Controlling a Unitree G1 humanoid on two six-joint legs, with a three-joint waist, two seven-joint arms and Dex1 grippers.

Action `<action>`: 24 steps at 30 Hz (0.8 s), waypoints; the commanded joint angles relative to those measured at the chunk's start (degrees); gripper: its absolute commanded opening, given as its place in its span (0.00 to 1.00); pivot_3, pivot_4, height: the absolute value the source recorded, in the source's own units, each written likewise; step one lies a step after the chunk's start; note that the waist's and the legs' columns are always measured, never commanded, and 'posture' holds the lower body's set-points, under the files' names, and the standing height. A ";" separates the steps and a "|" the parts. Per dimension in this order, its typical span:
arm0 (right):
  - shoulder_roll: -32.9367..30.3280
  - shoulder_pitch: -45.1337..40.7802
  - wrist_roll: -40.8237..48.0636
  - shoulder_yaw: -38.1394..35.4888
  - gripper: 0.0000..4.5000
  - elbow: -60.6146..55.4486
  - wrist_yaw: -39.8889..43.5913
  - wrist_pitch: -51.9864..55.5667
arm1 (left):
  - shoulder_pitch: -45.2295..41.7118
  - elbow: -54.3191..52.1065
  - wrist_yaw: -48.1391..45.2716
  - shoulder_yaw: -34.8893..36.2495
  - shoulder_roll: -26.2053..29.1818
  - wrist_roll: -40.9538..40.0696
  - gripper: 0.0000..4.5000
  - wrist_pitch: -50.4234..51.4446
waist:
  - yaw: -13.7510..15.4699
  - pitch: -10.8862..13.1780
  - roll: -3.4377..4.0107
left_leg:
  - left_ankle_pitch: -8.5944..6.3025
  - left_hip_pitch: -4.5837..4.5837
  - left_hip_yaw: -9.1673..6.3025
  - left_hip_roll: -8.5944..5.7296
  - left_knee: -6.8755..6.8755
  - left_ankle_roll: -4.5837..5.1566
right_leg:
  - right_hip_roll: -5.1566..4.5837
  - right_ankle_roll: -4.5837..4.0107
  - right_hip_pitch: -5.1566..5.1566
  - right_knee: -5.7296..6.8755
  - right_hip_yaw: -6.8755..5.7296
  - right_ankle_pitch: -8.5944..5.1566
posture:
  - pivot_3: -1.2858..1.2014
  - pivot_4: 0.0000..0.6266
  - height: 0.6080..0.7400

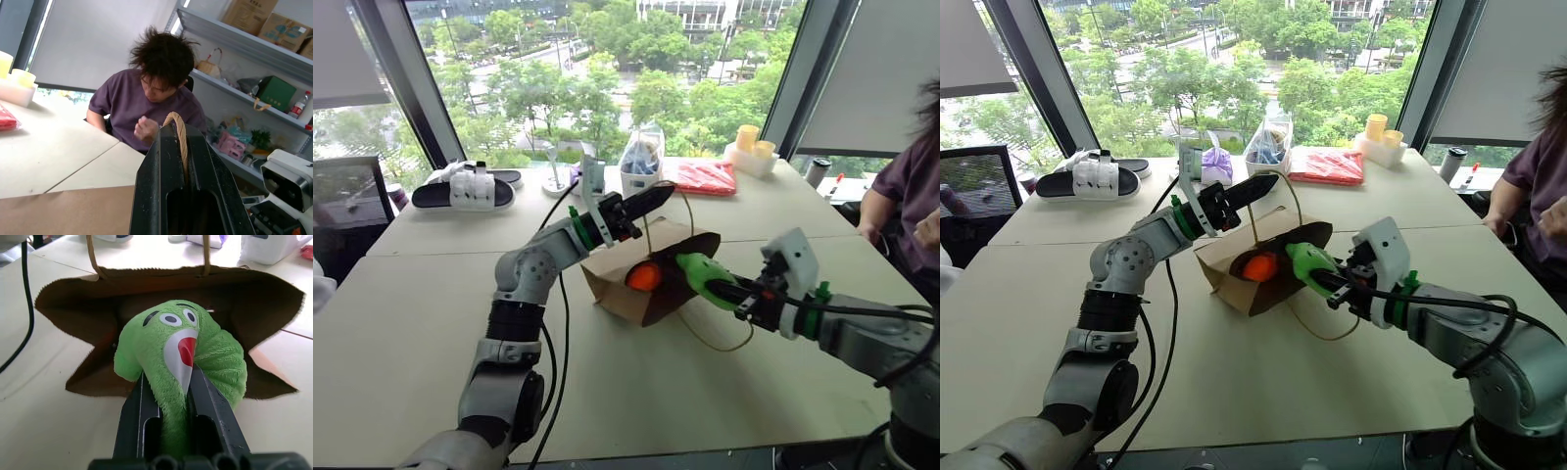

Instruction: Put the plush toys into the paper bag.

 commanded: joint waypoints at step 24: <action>1.89 1.33 3.16 -5.25 0.99 3.27 1.36 -10.14 | -1.42 0.26 3.76 6.10 0.25 -4.07 0.00 -0.14 | 0.26 0.00 0.00 | 0.17 -0.09 -0.02 -0.05 -0.02 -0.29 | -0.01 0.00 -0.05 0.04 -0.03 0.00 | 0.52 0.24 1.00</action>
